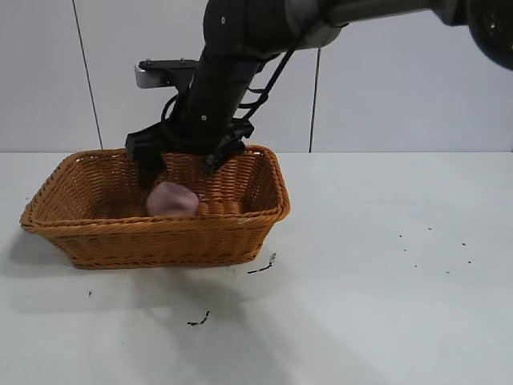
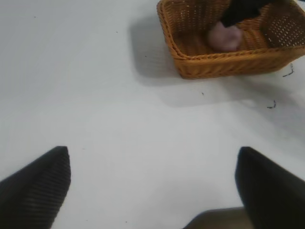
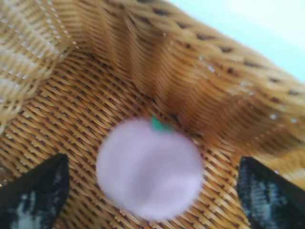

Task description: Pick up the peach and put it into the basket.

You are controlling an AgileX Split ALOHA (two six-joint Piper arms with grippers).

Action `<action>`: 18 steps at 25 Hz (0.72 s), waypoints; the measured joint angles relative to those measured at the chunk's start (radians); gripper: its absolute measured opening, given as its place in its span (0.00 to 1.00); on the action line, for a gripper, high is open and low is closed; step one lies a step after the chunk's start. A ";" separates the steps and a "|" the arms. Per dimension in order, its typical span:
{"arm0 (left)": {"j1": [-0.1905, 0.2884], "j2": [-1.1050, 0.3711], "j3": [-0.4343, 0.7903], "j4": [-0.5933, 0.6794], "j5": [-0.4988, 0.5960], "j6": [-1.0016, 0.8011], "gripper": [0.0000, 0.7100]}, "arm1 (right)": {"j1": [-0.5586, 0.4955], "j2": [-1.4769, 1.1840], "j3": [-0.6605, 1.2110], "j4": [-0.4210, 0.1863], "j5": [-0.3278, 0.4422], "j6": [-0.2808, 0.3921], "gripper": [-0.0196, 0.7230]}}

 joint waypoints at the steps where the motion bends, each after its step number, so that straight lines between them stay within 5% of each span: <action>1: 0.000 0.000 0.000 0.000 0.000 0.000 0.97 | -0.014 -0.016 -0.001 -0.003 0.006 0.002 0.95; 18: 0.000 0.000 0.000 0.000 0.000 0.000 0.97 | -0.528 -0.058 -0.004 -0.033 0.161 0.023 0.95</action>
